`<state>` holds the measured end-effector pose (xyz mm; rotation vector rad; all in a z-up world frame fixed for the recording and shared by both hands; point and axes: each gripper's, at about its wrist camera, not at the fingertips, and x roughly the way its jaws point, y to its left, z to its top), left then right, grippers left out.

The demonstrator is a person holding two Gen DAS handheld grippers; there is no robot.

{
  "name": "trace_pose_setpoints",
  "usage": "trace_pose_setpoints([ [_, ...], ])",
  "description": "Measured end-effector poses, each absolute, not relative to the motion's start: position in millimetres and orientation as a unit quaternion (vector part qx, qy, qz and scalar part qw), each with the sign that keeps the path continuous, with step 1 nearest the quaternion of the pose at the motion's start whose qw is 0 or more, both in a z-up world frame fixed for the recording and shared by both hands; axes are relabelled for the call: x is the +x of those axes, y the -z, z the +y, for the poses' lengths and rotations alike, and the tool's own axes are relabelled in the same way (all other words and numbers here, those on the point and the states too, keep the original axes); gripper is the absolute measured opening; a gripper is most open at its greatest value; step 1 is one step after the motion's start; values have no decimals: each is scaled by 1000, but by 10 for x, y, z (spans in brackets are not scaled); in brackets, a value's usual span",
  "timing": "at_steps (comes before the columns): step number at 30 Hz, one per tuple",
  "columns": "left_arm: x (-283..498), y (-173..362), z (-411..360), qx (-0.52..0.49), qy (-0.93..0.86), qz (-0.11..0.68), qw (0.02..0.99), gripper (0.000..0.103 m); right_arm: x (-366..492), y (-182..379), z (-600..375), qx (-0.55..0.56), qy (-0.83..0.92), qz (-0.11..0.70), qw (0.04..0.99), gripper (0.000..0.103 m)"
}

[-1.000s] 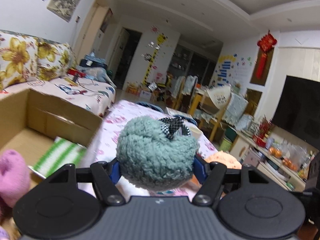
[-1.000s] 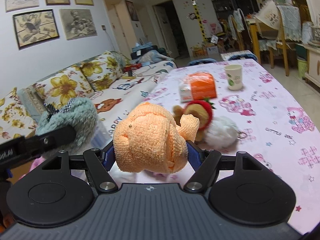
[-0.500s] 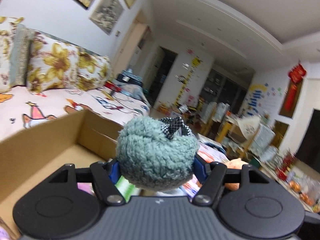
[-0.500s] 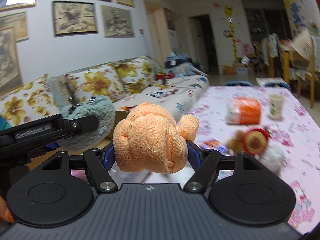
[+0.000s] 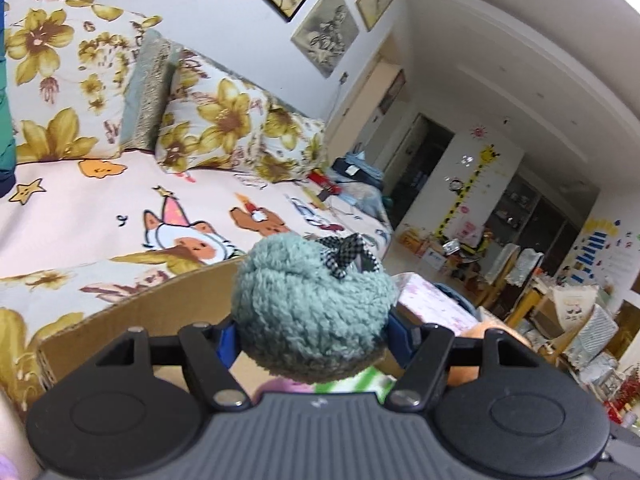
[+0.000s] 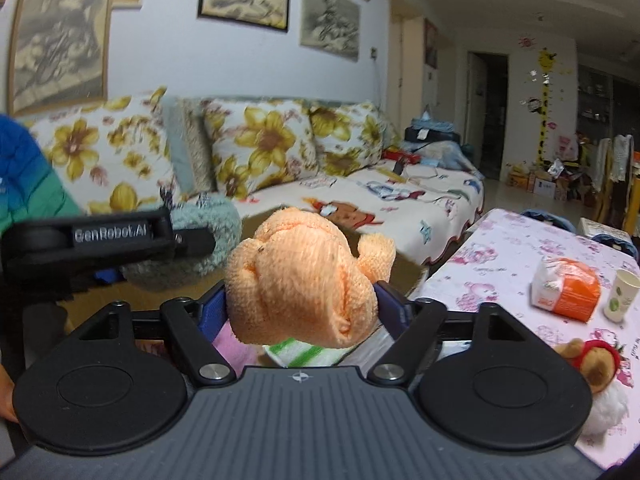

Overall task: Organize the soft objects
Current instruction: 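Carry the orange ball and teal ball over the cardboard box with both tools, then open both tools to drop the two knit balls into the box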

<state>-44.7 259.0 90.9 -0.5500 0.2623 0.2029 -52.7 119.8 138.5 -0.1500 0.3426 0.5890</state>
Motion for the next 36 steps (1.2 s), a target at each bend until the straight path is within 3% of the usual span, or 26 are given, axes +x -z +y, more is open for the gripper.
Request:
trace_pose_setpoints([
  [9, -488, -931, 2509, -236, -112, 130, 956, 93, -737, -1453, 888, -28, -254, 170, 952, 101],
  [29, -406, -1051, 2068, -135, -53, 113, 983, 95, -1054, -1327, 367, 69, -172, 195, 963, 101],
  [36, -339, -1044, 1846, -102, -30, 122, 987, 102, -1035, -1322, 359, 86, -147, 199, 965, 102],
])
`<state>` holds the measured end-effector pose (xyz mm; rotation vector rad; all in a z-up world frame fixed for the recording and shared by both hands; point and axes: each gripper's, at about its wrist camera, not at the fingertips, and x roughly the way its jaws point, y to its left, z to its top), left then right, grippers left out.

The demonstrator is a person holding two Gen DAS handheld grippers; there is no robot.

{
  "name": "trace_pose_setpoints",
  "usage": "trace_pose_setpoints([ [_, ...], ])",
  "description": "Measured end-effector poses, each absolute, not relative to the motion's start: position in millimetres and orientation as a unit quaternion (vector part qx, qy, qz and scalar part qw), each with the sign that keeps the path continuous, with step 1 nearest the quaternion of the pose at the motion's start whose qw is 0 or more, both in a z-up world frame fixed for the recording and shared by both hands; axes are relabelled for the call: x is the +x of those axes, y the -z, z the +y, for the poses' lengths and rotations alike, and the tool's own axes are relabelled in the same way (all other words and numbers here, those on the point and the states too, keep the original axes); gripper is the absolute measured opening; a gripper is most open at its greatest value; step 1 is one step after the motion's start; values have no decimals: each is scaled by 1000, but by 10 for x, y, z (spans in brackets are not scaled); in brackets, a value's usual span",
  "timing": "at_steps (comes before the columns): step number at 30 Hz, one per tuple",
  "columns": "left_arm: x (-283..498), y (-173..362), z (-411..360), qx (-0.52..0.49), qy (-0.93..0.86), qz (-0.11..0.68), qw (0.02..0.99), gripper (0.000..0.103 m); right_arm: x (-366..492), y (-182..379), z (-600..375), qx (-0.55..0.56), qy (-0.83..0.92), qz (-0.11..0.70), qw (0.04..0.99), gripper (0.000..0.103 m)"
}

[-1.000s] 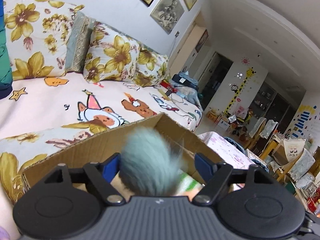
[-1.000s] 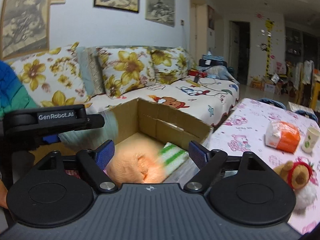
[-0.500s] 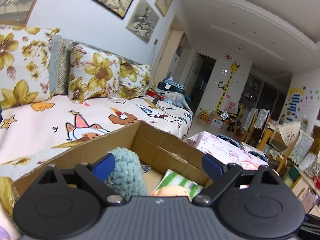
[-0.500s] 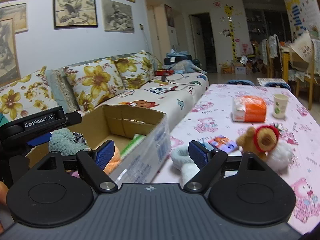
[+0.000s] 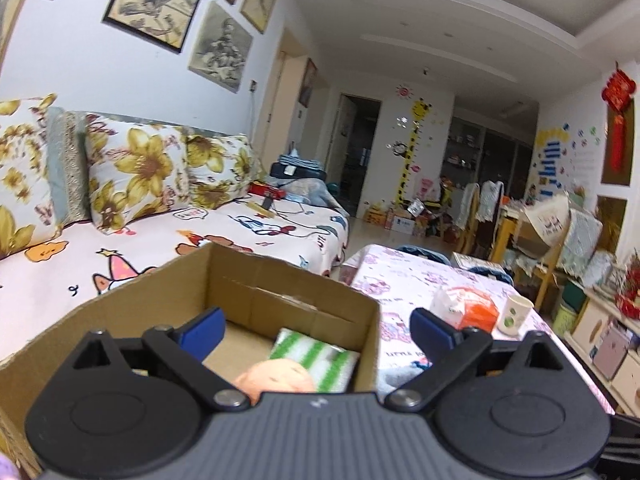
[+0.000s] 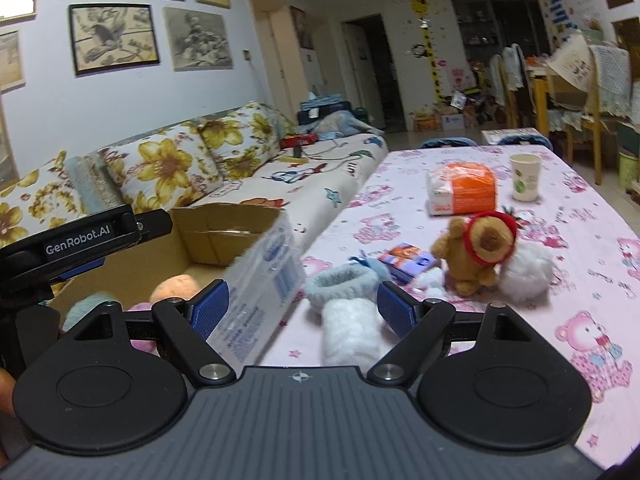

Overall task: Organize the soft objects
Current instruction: 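Open both tools to drop the two knit balls into the box, then move both open tools back over the remaining items on the table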

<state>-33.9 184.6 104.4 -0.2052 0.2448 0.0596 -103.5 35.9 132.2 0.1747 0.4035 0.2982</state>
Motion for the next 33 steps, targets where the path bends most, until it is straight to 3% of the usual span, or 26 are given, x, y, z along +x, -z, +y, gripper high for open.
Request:
trace_pose_setpoints([
  [33, -265, -907, 923, 26, 17, 144, 989, 102, -1059, -1181, 223, 135, -78, 217, 964, 103],
])
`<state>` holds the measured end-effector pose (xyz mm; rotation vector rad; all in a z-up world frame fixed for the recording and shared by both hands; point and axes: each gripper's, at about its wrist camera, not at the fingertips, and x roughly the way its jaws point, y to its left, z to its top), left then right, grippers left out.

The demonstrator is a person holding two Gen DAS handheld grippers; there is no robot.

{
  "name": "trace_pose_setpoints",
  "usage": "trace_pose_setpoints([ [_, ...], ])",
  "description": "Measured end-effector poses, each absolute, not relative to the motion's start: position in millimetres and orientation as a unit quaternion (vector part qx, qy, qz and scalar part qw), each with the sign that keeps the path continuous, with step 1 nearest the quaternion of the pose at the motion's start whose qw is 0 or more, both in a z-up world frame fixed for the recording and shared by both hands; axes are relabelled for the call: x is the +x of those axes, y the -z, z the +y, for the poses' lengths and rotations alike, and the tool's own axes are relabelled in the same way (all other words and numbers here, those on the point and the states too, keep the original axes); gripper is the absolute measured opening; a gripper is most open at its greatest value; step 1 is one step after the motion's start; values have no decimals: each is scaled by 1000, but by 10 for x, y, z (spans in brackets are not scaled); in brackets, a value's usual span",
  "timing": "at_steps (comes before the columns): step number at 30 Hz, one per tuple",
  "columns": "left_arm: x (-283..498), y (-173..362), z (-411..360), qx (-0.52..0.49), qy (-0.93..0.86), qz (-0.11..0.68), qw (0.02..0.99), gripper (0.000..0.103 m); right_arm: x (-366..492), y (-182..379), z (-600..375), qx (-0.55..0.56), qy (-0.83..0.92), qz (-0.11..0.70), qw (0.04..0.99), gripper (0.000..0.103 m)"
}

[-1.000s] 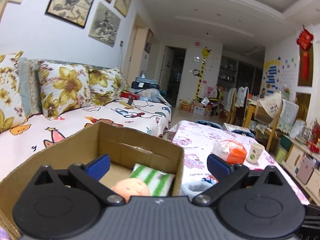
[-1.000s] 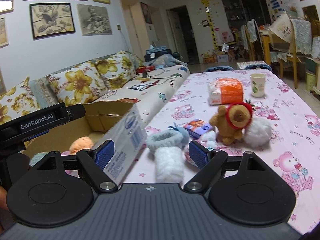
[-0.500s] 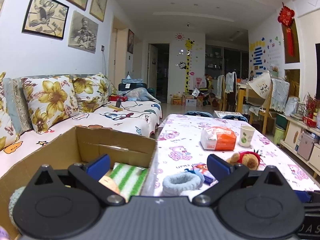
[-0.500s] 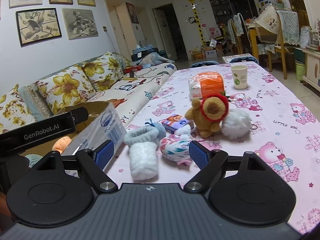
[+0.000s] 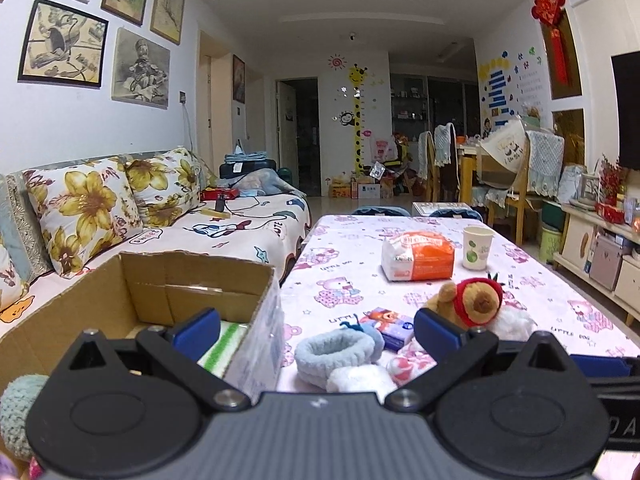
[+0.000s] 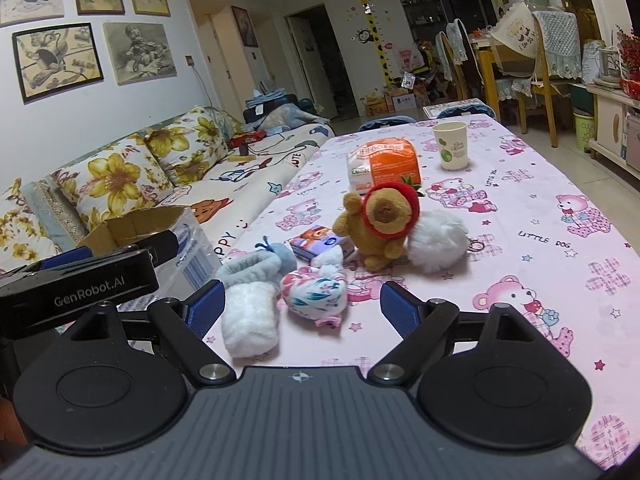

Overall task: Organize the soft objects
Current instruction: 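Move both open tools back over the remaining items on the table, then grasp the white fluffy pom-pom with the right tool while the left grasps the white fuzzy sock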

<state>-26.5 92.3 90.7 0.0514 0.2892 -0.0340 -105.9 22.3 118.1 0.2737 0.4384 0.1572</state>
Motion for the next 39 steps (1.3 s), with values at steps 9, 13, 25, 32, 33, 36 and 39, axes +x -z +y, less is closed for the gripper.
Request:
trace_pose_setpoints([
  [9, -234, -837, 726, 49, 23, 157, 986, 102, -1056, -1137, 169, 142, -58, 224, 963, 103],
  [13, -208, -795, 637, 58, 25, 166, 984, 102, -1046, -1124, 110, 145, -47, 224, 963, 103],
  [25, -159, -706, 421, 82, 32, 187, 978, 102, -1009, -1068, -12, 153, -22, 228, 961, 103],
  [32, -123, -666, 339, 89, 35, 196, 976, 102, -996, -1055, -23, 154, -12, 231, 961, 103],
  [33, -121, -660, 332, 90, 35, 197, 976, 102, -997, -1051, -30, 154, -11, 232, 960, 103],
  [36, -110, -646, 315, 93, 36, 201, 974, 102, -988, -1037, -58, 154, -8, 234, 960, 103],
  [39, -91, -613, 308, 92, 37, 210, 973, 102, -967, -1016, -84, 153, -6, 235, 960, 103],
])
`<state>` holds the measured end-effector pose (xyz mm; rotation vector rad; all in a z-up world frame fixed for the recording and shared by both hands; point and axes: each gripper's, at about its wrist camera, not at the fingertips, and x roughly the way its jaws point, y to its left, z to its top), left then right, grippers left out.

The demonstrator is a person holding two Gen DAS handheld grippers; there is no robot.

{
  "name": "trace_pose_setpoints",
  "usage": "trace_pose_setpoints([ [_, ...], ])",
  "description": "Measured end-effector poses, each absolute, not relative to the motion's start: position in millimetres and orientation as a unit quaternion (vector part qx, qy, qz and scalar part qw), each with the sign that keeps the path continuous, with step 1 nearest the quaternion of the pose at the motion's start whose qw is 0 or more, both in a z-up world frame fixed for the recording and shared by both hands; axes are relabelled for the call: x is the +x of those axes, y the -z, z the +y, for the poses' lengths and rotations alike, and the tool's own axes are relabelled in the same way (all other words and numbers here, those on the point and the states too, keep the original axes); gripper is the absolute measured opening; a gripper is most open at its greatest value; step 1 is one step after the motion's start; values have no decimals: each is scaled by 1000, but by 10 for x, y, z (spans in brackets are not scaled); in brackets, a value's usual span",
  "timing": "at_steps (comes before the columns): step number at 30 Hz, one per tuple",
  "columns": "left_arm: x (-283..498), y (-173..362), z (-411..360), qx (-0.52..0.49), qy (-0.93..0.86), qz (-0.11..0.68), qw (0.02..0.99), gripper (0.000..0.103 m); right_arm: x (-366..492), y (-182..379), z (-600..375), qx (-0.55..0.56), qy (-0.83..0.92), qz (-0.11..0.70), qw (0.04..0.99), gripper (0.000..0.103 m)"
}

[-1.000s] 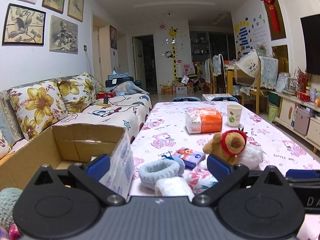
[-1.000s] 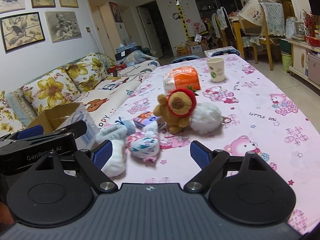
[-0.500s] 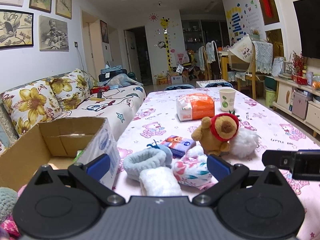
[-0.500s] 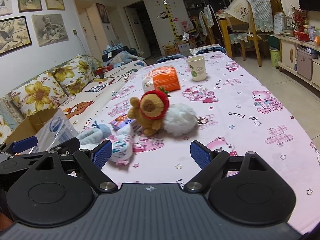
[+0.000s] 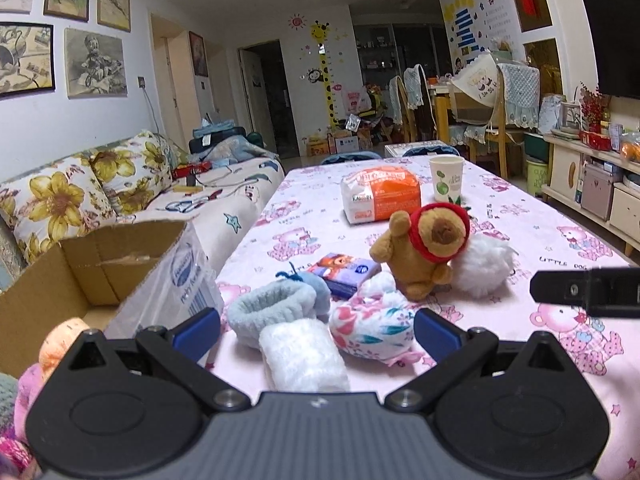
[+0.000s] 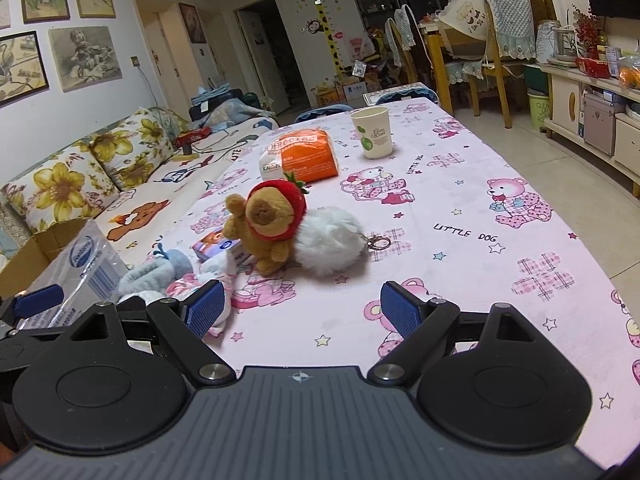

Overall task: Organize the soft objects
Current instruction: 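Grasp the white fluffy pom-pom with the right tool while the left grasps the white fuzzy sock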

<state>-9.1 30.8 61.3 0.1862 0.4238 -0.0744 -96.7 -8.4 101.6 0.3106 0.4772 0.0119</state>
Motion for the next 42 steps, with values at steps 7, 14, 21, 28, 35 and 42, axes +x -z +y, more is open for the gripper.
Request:
trace_pose_setpoints([
  [7, -12, -519, 409, 58, 55, 240, 968, 102, -835, -929, -182, 154, 6, 245, 957, 103],
  [14, 141, -384, 485, 21, 66, 264, 962, 102, -633, -879, -250, 155, 6, 249, 956, 103],
  [21, 325, -280, 619, -15, 58, 280, 958, 102, -411, -805, -333, 161, 7, 257, 953, 103],
  [28, 457, -207, 644, -7, 57, 285, 957, 98, -222, -727, -380, 165, 8, 268, 949, 103],
  [35, 524, -198, 674, -25, 77, 282, 956, 84, -106, -681, -364, 176, 3, 274, 946, 103],
  [42, 579, -151, 702, -24, 66, 295, 953, 45, -72, -708, -269, 164, 5, 268, 949, 94],
])
